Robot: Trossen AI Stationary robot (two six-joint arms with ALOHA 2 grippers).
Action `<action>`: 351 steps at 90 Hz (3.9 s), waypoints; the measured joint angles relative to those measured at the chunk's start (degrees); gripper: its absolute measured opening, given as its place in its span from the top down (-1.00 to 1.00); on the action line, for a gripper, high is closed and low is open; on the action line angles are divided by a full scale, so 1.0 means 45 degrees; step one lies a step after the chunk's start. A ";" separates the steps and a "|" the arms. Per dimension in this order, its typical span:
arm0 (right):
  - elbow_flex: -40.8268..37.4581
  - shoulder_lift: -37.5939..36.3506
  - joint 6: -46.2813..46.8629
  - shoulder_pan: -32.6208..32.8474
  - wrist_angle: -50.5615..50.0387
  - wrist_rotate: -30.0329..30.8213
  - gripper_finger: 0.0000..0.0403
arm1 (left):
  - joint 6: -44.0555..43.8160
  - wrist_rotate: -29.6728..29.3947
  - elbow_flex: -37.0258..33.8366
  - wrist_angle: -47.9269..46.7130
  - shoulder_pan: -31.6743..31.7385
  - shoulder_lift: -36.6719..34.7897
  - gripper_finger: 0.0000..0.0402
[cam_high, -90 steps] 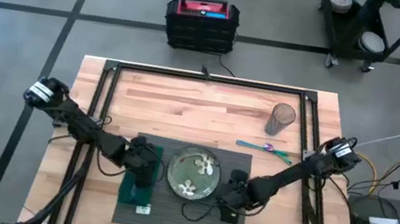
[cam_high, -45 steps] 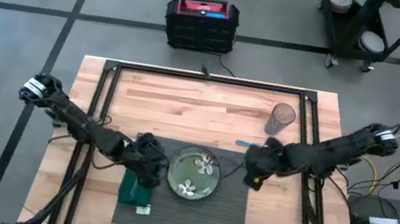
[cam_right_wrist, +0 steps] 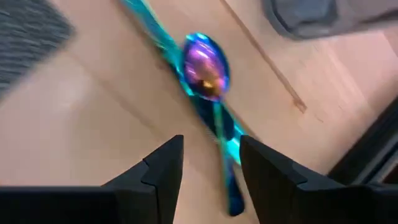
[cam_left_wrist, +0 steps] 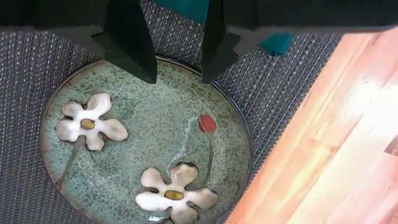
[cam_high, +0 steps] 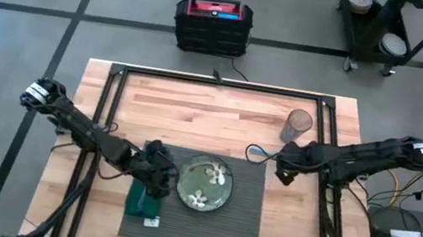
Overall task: Set table place
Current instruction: Put the iridescent blue spoon on the gray place mat
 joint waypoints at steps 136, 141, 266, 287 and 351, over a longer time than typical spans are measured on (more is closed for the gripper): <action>0.0352 -0.0110 -0.0806 -0.1652 0.1781 -0.0529 1.00 | -0.0005 0.0447 -0.0029 -0.0005 -0.0010 0.0000 0.43; 0.0851 -0.0131 -0.0451 -0.1307 0.1487 -0.0903 1.00 | -0.0005 0.0452 -0.0029 -0.0005 -0.0010 0.0000 0.43; 0.0577 0.5245 1.6986 0.7993 0.9907 0.4723 1.00 | -0.0053 0.0789 -0.0029 0.0347 -0.0015 -0.0010 0.43; 0.0348 0.5552 1.9129 0.8057 0.9901 0.5204 1.00 | -0.0053 0.0788 -0.0029 0.0367 -0.0015 -0.0015 0.43; 0.0376 0.5320 1.7666 0.8001 0.8407 0.4738 0.39 | -0.0053 0.0787 -0.0029 0.0447 -0.0015 -0.0015 0.43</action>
